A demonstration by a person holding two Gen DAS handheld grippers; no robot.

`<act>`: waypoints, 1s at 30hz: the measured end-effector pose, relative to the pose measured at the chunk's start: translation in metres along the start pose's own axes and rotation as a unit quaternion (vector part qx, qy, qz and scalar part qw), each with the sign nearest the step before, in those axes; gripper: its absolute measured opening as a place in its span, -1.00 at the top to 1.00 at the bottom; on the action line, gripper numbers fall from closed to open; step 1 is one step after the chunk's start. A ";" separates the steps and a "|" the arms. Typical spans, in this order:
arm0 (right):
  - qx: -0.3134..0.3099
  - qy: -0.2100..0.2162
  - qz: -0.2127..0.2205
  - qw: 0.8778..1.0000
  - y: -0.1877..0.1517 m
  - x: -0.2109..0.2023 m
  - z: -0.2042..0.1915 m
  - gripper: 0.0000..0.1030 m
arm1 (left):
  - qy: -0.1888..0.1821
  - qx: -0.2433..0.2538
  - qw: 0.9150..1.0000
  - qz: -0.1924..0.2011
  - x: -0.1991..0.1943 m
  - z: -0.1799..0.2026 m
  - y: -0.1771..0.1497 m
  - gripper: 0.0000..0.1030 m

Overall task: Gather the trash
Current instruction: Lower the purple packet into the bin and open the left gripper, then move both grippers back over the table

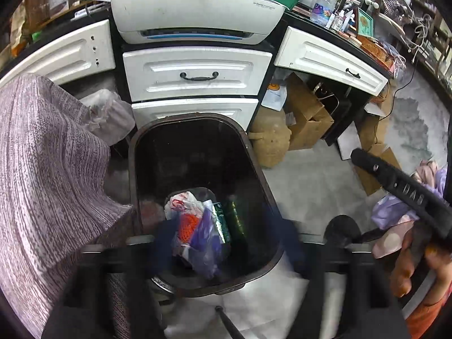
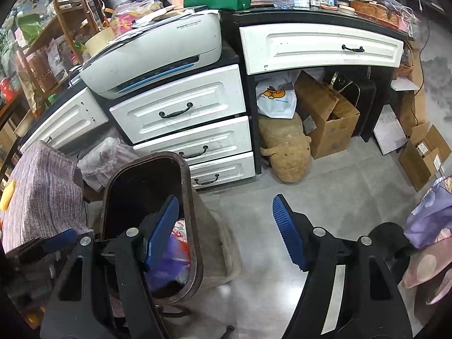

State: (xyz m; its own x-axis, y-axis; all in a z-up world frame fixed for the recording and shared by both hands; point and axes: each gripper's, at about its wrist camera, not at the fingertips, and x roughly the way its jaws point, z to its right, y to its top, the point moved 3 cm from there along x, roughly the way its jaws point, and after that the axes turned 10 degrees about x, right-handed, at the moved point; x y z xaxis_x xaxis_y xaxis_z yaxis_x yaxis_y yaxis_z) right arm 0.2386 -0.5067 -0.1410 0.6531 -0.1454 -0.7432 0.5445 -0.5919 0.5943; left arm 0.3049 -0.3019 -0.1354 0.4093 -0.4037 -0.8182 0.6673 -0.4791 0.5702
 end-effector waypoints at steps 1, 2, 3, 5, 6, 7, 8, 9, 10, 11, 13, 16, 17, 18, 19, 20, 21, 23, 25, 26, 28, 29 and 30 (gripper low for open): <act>0.001 -0.001 0.001 1.000 0.001 0.000 0.001 -0.42 | -0.003 0.002 1.000 0.005 -0.002 0.001 -0.002 -0.60; 0.002 -0.002 0.001 1.000 0.002 0.000 0.001 -0.45 | -0.007 0.004 1.000 0.002 -0.001 0.002 -0.003 -0.64; 0.002 -0.002 0.001 1.000 0.002 0.000 0.002 -0.47 | -0.012 0.003 1.000 -0.004 -0.001 0.004 -0.003 -0.65; 0.004 -0.003 0.000 1.000 0.003 0.000 0.003 -0.47 | -0.017 -0.006 1.000 -0.006 -0.004 0.004 -0.005 -0.70; 0.006 -0.003 0.000 1.000 0.003 0.000 0.004 -0.47 | -0.019 -0.010 1.000 -0.007 -0.006 0.005 -0.006 -0.71; 0.006 -0.002 0.000 1.000 0.003 0.000 0.004 -0.48 | -0.022 -0.013 1.000 -0.007 -0.008 0.005 -0.005 -0.73; 0.007 0.000 0.000 1.000 0.003 0.000 0.004 -0.49 | -0.024 -0.015 1.000 -0.007 -0.011 0.006 -0.005 -0.73; 0.007 0.001 0.000 1.000 0.003 0.000 0.003 -0.60 | -0.025 -0.017 1.000 -0.005 -0.016 0.007 -0.004 -0.73; 0.008 0.002 0.000 1.000 0.003 0.000 0.003 -0.65 | -0.026 -0.018 0.999 -0.002 -0.020 0.007 -0.004 -0.75; 0.009 0.004 0.002 1.000 0.003 -0.001 0.003 -0.65 | -0.029 -0.020 0.999 0.003 -0.026 0.007 -0.003 -0.78; 0.008 0.006 0.004 1.000 0.003 -0.002 0.000 -0.66 | -0.034 -0.023 0.999 0.016 -0.040 0.007 -0.003 -0.85; 0.006 0.016 0.000 1.000 0.002 -0.004 -0.007 -0.68 | -0.036 -0.025 0.998 0.035 -0.062 0.005 -0.005 -0.87; 0.004 0.020 -0.003 1.000 0.001 -0.004 -0.010 -0.69 | -0.035 -0.024 0.998 0.042 -0.070 0.005 -0.007 -0.88; 0.002 0.025 -0.006 1.000 0.000 -0.004 -0.014 -0.70 | -0.032 -0.023 0.998 0.052 -0.080 0.004 -0.010 -0.89; -0.002 0.030 -0.009 1.000 -0.001 -0.005 -0.019 -0.70 | -0.028 -0.023 0.998 0.060 -0.088 0.002 -0.012 -0.89; -0.006 0.037 -0.010 0.999 -0.003 -0.006 -0.026 -0.70 | -0.024 -0.024 0.997 0.068 -0.095 -0.001 -0.015 -0.89; -0.012 0.044 -0.011 0.999 -0.005 -0.008 -0.034 -0.70 | -0.016 -0.025 0.997 0.078 -0.104 -0.005 -0.018 -0.89; -0.036 0.059 -0.014 0.998 -0.011 -0.012 -0.055 -0.70 | 0.011 -0.024 0.995 0.092 -0.120 -0.014 -0.026 -0.89; -0.052 0.074 -0.015 0.996 -0.015 -0.016 -0.072 -0.70 | 0.029 -0.029 0.994 0.103 -0.132 -0.024 -0.032 -0.89; -0.064 0.087 -0.018 0.994 -0.020 -0.020 -0.086 -0.70 | 0.037 -0.034 0.993 0.109 -0.139 -0.029 -0.036 -0.89; -0.082 0.104 -0.022 0.991 -0.027 -0.023 -0.106 -0.70 | 0.056 -0.047 0.990 0.119 -0.152 -0.044 -0.044 -0.89; -0.095 0.114 -0.024 0.989 -0.032 -0.026 -0.120 -0.70 | 0.064 -0.055 0.989 0.123 -0.158 -0.050 -0.048 -0.89; -0.104 0.120 -0.026 0.987 -0.035 -0.028 -0.130 -0.70 | 0.072 -0.064 0.987 0.125 -0.164 -0.060 -0.053 -0.89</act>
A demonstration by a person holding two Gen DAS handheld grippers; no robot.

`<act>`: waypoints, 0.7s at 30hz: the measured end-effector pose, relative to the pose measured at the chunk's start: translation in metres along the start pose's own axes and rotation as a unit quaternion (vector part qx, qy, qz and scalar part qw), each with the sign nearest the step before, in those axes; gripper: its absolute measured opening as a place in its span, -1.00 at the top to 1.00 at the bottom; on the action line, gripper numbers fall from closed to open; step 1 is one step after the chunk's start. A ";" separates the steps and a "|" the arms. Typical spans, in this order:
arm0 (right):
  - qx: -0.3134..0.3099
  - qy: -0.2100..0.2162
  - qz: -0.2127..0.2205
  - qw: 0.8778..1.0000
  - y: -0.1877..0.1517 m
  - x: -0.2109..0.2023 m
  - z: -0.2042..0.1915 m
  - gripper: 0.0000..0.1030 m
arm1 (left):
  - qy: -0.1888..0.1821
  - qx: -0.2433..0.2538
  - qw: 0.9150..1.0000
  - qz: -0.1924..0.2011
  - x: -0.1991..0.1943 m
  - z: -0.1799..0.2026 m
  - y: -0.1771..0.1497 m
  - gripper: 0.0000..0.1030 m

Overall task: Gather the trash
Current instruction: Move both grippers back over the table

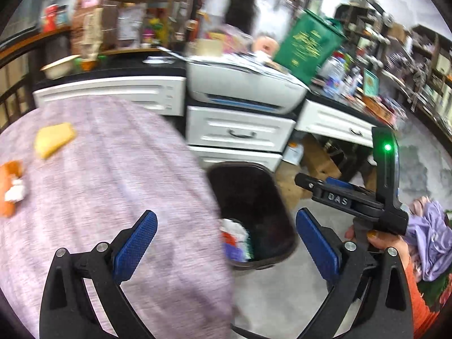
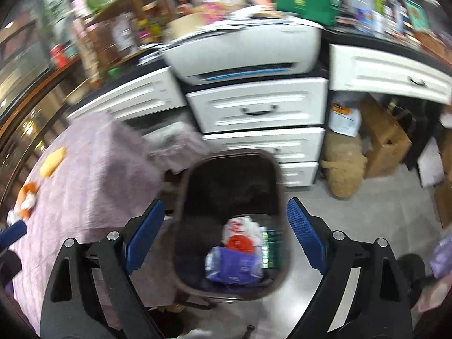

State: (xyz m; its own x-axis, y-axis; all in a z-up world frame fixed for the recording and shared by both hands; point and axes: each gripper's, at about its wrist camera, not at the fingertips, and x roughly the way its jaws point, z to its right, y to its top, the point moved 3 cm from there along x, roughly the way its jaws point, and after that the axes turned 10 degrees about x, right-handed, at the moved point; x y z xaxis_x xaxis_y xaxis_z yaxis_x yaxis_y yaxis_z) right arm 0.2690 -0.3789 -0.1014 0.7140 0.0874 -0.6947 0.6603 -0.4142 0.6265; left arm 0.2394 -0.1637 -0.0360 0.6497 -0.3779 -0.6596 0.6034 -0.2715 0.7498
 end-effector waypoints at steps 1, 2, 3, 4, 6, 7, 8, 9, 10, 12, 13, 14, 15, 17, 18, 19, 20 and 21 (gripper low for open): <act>-0.011 0.008 -0.003 1.000 -0.002 0.001 -0.012 -0.70 | 0.008 -0.010 1.000 0.001 -0.005 -0.011 -0.003 -0.89; -0.025 0.018 -0.006 0.999 -0.005 0.002 -0.028 -0.70 | 0.014 -0.019 1.000 0.002 -0.010 -0.019 -0.004 -0.89; -0.034 0.025 -0.009 0.999 -0.008 0.002 -0.038 -0.70 | 0.022 -0.030 0.999 0.006 -0.015 -0.030 -0.006 -0.89; -0.044 0.032 -0.012 0.998 -0.010 0.003 -0.049 -0.70 | 0.028 -0.040 0.999 0.008 -0.020 -0.039 -0.009 -0.89; -0.070 0.050 -0.018 0.996 -0.018 0.003 -0.074 -0.70 | 0.046 -0.059 0.997 0.011 -0.031 -0.060 -0.017 -0.89; -0.078 0.056 -0.020 0.995 -0.020 0.002 -0.082 -0.70 | 0.055 -0.066 0.996 0.012 -0.035 -0.069 -0.020 -0.89; -0.091 0.065 -0.023 0.994 -0.024 0.001 -0.093 -0.70 | 0.062 -0.070 0.996 0.012 -0.039 -0.076 -0.023 -0.89; -0.102 0.075 -0.026 0.992 -0.028 0.001 -0.103 -0.70 | 0.075 -0.076 0.994 0.012 -0.045 -0.087 -0.028 -0.89; -0.112 0.083 -0.030 0.990 -0.030 0.001 -0.112 -0.70 | 0.086 -0.082 0.993 0.011 -0.050 -0.097 -0.033 -0.89; -0.140 0.097 -0.037 0.985 -0.037 -0.001 -0.132 -0.70 | 0.104 -0.093 0.990 0.009 -0.057 -0.114 -0.041 -0.89; -0.151 0.105 -0.040 0.982 -0.040 -0.002 -0.141 -0.70 | 0.115 -0.100 0.988 0.009 -0.062 -0.124 -0.045 -0.89; -0.161 0.117 -0.045 0.979 -0.044 -0.004 -0.152 -0.70 | 0.123 -0.105 0.987 0.010 -0.068 -0.131 -0.050 -0.89; -0.169 0.126 -0.047 0.977 -0.047 -0.006 -0.160 -0.70 | 0.136 -0.113 0.984 0.011 -0.074 -0.142 -0.055 -0.89; -0.185 0.140 -0.052 0.971 -0.052 -0.008 -0.179 -0.70 | 0.160 -0.128 0.979 0.014 -0.084 -0.161 -0.063 -0.89; -0.194 0.146 -0.053 0.969 -0.055 -0.009 -0.189 -0.70 | 0.174 -0.140 0.975 0.014 -0.090 -0.174 -0.068 -0.89; -0.206 0.153 -0.055 0.965 -0.059 -0.010 -0.201 -0.70 | 0.186 -0.154 0.970 0.014 -0.095 -0.186 -0.073 -0.89; -0.214 0.157 -0.055 0.963 -0.061 -0.011 -0.209 -0.70 | 0.194 -0.164 0.967 0.016 -0.099 -0.195 -0.076 -0.89; -0.226 0.162 -0.056 0.959 -0.065 -0.012 -0.219 -0.70 | 0.208 -0.177 0.962 0.019 -0.106 -0.207 -0.080 -0.89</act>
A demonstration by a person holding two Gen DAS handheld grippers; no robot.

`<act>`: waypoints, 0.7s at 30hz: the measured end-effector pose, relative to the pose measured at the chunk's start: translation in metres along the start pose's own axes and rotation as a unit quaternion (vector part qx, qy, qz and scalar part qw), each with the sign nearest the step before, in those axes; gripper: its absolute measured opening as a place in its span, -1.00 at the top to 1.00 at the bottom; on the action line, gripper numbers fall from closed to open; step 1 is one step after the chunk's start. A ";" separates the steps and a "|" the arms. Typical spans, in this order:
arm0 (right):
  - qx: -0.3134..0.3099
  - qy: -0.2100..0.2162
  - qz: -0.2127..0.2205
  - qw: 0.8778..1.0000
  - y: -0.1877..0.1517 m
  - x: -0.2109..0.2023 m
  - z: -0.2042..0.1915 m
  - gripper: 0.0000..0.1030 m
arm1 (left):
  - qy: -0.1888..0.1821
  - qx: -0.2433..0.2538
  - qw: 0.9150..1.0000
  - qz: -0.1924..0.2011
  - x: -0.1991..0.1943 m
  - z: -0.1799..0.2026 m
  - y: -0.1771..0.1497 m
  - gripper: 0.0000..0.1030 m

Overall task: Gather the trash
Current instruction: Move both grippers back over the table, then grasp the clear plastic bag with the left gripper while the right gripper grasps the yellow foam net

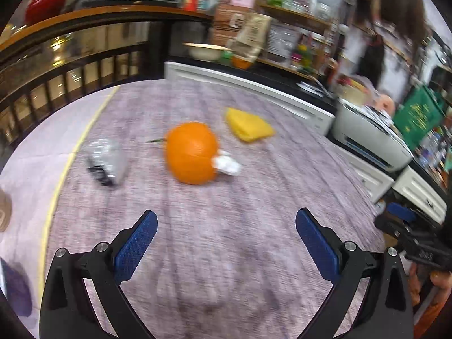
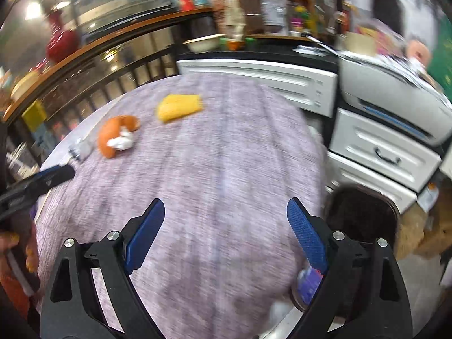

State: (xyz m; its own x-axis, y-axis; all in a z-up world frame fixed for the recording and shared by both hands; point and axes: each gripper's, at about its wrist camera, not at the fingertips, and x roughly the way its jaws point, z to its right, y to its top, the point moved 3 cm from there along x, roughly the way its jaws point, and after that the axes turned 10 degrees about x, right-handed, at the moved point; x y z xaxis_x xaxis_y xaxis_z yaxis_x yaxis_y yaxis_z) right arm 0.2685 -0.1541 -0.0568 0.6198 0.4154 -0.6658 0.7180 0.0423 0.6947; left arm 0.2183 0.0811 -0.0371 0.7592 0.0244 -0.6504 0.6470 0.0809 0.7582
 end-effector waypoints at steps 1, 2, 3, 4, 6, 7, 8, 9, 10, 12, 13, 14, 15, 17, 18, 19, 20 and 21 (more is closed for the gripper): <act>-0.012 0.004 -0.001 1.000 0.002 0.003 -0.009 -0.70 | 0.016 -0.012 1.000 0.005 -0.001 -0.014 0.001 -0.89; -0.031 0.007 -0.001 1.000 0.003 0.006 -0.023 -0.70 | 0.028 -0.020 0.999 0.008 -0.002 -0.023 0.002 -0.89; -0.044 0.008 0.000 0.999 0.004 0.008 -0.033 -0.70 | 0.042 -0.028 0.999 0.009 -0.002 -0.035 0.003 -0.89; -0.053 0.008 0.000 0.999 0.006 0.010 -0.039 -0.70 | 0.051 -0.035 0.998 0.007 0.000 -0.043 0.004 -0.89; -0.082 0.010 0.004 0.997 0.010 0.014 -0.056 -0.70 | 0.060 -0.052 0.997 0.005 0.003 -0.057 0.007 -0.88; -0.096 0.010 0.006 0.995 0.012 0.015 -0.063 -0.70 | 0.062 -0.060 0.996 0.006 0.005 -0.064 0.008 -0.88; -0.104 0.010 0.008 0.994 0.013 0.017 -0.069 -0.70 | 0.063 -0.062 0.996 0.005 0.006 -0.070 0.009 -0.88; -0.113 0.009 0.009 0.994 0.017 0.021 -0.075 -0.70 | 0.068 -0.060 0.996 0.002 0.009 -0.074 0.012 -0.88; -0.118 0.009 0.007 0.993 0.020 0.025 -0.079 -0.70 | 0.072 -0.059 0.996 -0.001 0.013 -0.078 0.015 -0.88; -0.119 0.011 -0.003 0.993 0.027 0.036 -0.087 -0.70 | 0.080 -0.059 0.995 -0.004 0.020 -0.084 0.019 -0.88; -0.115 0.016 -0.011 0.993 0.034 0.044 -0.091 -0.70 | 0.083 -0.061 0.995 -0.006 0.023 -0.087 0.020 -0.88; -0.114 0.018 -0.015 0.993 0.038 0.050 -0.094 -0.70 | 0.086 -0.065 0.994 -0.010 0.026 -0.091 0.021 -0.88; -0.114 0.016 -0.018 0.993 0.043 0.057 -0.098 -0.70 | 0.087 -0.070 0.994 -0.014 0.030 -0.095 0.022 -0.88; -0.116 0.007 -0.023 0.993 0.054 0.073 -0.105 -0.70 | 0.087 -0.077 0.993 -0.021 0.038 -0.101 0.023 -0.82; -0.115 0.004 -0.029 0.993 0.060 0.083 -0.108 -0.70 | 0.089 -0.079 0.993 -0.026 0.041 -0.103 0.023 -0.79; -0.110 0.002 -0.034 0.993 0.065 0.092 -0.108 -0.70 | 0.090 -0.082 0.992 -0.029 0.044 -0.106 0.024 -0.75; -0.101 0.001 -0.041 0.994 0.071 0.103 -0.109 -0.70 | 0.092 -0.083 0.992 -0.033 0.047 -0.109 0.025 -0.75; -0.098 0.002 -0.050 0.994 0.076 0.114 -0.110 -0.70 | 0.093 -0.083 0.991 -0.037 0.049 -0.110 0.025 -0.75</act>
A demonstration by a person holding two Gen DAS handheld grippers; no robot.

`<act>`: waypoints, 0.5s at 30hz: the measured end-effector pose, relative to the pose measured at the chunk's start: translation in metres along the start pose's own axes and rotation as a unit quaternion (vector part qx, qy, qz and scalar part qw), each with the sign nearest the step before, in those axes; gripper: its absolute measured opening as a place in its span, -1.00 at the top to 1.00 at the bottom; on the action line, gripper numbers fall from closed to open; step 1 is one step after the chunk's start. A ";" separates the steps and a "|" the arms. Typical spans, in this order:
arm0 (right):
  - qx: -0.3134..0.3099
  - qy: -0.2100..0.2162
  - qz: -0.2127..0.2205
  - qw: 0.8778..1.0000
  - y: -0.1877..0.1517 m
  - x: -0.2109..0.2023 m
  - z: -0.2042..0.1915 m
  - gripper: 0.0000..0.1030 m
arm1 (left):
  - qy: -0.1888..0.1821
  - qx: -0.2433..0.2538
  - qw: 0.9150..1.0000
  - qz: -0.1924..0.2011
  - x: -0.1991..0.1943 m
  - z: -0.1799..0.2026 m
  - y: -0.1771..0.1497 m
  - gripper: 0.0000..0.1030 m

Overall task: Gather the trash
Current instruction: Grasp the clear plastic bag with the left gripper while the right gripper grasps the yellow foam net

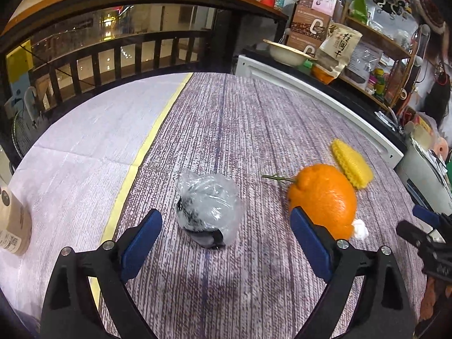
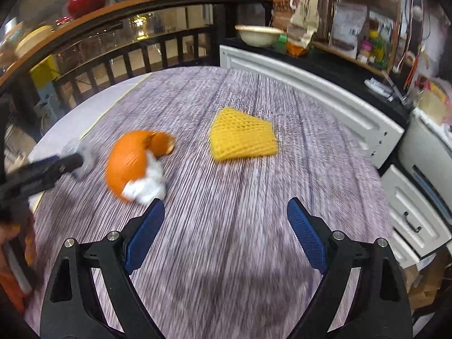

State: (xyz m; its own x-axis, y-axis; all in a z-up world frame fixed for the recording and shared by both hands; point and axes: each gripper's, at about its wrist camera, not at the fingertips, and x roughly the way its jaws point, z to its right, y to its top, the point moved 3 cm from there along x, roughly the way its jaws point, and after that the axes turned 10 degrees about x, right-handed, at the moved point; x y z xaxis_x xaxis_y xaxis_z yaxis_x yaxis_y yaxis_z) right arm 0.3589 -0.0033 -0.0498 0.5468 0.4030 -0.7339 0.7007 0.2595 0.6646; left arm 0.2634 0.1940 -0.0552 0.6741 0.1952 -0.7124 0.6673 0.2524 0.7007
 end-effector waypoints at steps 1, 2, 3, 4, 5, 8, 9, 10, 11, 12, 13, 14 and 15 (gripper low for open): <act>0.001 0.001 -0.008 1.000 0.005 0.010 0.001 -0.70 | 0.001 0.000 1.000 -0.004 0.003 0.000 0.000 -0.71; 0.005 -0.004 -0.014 1.000 0.013 0.022 0.002 -0.70 | 0.000 0.001 1.000 -0.008 0.005 -0.001 0.001 -0.66; 0.006 -0.007 -0.016 1.000 0.017 0.028 0.002 -0.69 | -0.001 0.002 1.000 -0.010 0.007 -0.001 0.000 -0.63; 0.004 -0.011 -0.018 1.000 0.021 0.036 0.000 -0.69 | 0.000 0.005 1.000 -0.013 0.009 -0.001 0.000 -0.55; 0.001 -0.014 -0.022 1.000 0.027 0.045 0.000 -0.67 | 0.003 0.007 1.000 -0.017 0.011 -0.001 -0.001 -0.43; -0.005 -0.024 -0.031 0.999 0.042 0.067 -0.002 -0.53 | -0.001 0.004 1.000 -0.028 0.017 -0.004 -0.002 -0.14; -0.006 -0.030 -0.036 0.999 0.045 0.074 -0.002 -0.40 | 0.000 0.003 1.000 -0.030 0.018 -0.006 -0.002 -0.10; -0.006 -0.037 -0.040 0.998 0.047 0.080 -0.002 -0.23 | 0.000 0.001 1.000 -0.031 0.018 -0.006 -0.002 -0.01; -0.004 -0.045 -0.047 0.998 0.049 0.088 -0.001 -0.14 | -0.001 0.000 1.000 -0.030 0.018 -0.007 -0.003 0.05; -0.003 -0.047 -0.050 0.998 0.049 0.090 0.000 0.08 | -0.002 -0.002 1.000 -0.029 0.018 -0.007 -0.002 0.08; -0.001 -0.048 -0.053 0.997 0.050 0.093 0.000 0.33 | -0.002 -0.004 1.000 -0.027 0.017 -0.008 -0.003 0.10; 0.001 -0.046 -0.052 0.998 0.050 0.093 0.001 0.44 | -0.002 -0.006 1.000 -0.025 0.016 -0.008 -0.002 0.13; 0.003 -0.045 -0.052 0.998 0.051 0.093 0.001 0.68 | -0.001 -0.008 1.000 -0.023 0.016 -0.009 -0.002 0.14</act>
State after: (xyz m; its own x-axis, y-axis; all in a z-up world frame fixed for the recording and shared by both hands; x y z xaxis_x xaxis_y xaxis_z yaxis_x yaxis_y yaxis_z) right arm 0.4460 0.0462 -0.0848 0.5101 0.2928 -0.8087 0.7585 0.2901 0.5835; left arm 0.2699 0.2046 -0.0682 0.6438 0.1809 -0.7435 0.6925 0.2755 0.6667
